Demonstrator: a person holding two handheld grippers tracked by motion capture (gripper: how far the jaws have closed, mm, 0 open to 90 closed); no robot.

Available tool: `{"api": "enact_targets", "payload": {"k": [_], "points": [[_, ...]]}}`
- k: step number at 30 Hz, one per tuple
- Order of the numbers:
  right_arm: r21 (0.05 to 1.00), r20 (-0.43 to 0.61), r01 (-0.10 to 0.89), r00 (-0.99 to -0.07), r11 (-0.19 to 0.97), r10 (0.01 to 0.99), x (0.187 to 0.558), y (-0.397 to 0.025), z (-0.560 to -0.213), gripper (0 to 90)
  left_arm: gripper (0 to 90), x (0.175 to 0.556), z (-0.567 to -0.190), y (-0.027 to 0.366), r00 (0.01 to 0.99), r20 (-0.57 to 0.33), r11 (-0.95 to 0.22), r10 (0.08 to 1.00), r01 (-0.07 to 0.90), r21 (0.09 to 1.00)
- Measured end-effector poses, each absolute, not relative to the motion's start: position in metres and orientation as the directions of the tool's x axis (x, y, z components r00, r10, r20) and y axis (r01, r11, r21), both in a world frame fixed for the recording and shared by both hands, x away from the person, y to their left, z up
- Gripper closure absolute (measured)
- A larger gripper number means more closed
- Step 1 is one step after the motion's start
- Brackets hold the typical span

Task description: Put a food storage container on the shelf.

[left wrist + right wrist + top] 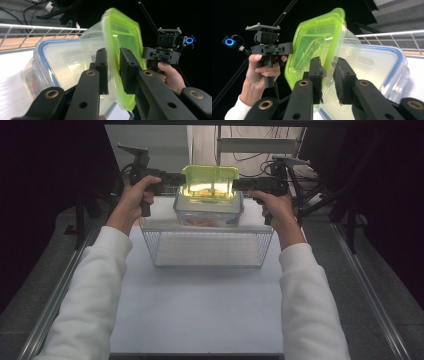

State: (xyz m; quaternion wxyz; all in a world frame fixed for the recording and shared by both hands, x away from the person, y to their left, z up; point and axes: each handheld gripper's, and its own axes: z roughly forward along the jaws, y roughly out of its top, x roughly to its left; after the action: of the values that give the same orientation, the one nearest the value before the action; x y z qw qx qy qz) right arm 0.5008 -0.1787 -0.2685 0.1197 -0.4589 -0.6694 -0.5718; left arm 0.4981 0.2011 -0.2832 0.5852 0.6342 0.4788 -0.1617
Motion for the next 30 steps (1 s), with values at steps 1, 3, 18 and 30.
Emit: {"api": "enact_targets", "payload": {"k": [1, 3, 18, 30], "points": [[0.646, 0.690, 0.759, -0.539, -0.077, 0.483, 0.502, -0.178, -0.270, 72.5, 75.9, 0.499, -0.285, 0.200, 0.481, -0.772, 0.144, 0.415, 0.803, 0.578], [0.635, 0.702, 0.767, -0.524, -0.090, 0.483, 0.505, -0.179, -0.273, 71.1, 74.2, 0.501, -0.288, 0.201, 0.473, -0.783, 0.152, 0.404, 0.809, 0.567], [0.666, 0.673, 0.738, -0.534, -0.106, 0.512, 0.504, -0.179, -0.272, 39.3, 38.3, 0.497, -0.286, 0.202, 0.497, -0.698, 0.193, 0.516, 0.726, 0.660], [0.759, 0.531, 0.650, -0.651, 0.036, 0.543, 0.465, -0.190, -0.247, 35.5, 26.7, 0.445, -0.258, 0.208, 0.601, -0.518, 0.031, 0.609, 0.634, 0.773]]}}
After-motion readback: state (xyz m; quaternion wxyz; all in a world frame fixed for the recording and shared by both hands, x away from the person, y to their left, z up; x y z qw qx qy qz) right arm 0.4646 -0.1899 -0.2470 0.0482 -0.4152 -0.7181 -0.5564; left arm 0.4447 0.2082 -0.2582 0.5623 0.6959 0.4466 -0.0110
